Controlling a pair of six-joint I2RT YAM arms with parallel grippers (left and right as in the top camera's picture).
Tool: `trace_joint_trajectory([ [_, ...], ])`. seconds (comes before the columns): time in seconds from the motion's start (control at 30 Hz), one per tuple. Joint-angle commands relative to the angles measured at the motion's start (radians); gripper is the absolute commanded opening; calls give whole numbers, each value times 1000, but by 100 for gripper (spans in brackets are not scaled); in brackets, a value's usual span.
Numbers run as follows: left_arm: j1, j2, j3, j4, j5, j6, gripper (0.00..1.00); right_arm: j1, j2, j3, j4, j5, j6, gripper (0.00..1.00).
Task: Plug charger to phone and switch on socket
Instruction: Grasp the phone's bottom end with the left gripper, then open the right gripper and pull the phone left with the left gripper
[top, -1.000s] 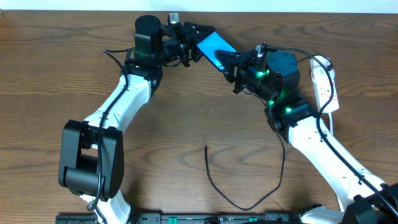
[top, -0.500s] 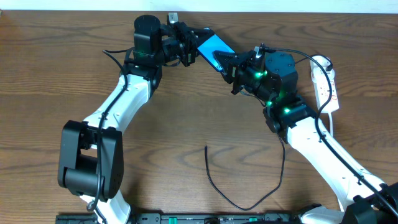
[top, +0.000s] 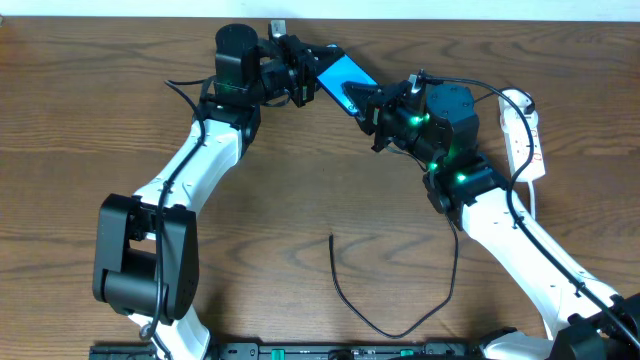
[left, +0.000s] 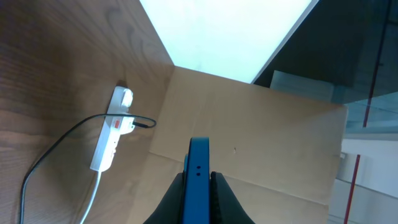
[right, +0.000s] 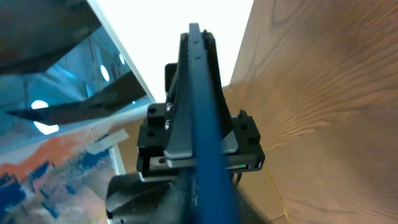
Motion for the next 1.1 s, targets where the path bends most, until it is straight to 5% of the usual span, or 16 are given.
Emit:
trace_joint_trajectory([
  [0.0, -2, -30, 10, 6, 0, 35, 8, 8, -8, 17, 14, -1, -10, 27],
  [0.17, -2, -30, 10, 6, 0, 35, 8, 8, -8, 17, 14, -2, -10, 65],
  [0.33, 2, -30, 10, 6, 0, 35, 8, 8, -8, 17, 14, -2, -10, 85],
  [0.73, 101, -30, 10, 6, 11, 67, 8, 8, -8, 17, 14, -18, -87, 99],
  [1.07, 294, -30, 10, 6, 283, 203, 7, 5, -8, 17, 11, -25, -230, 92],
])
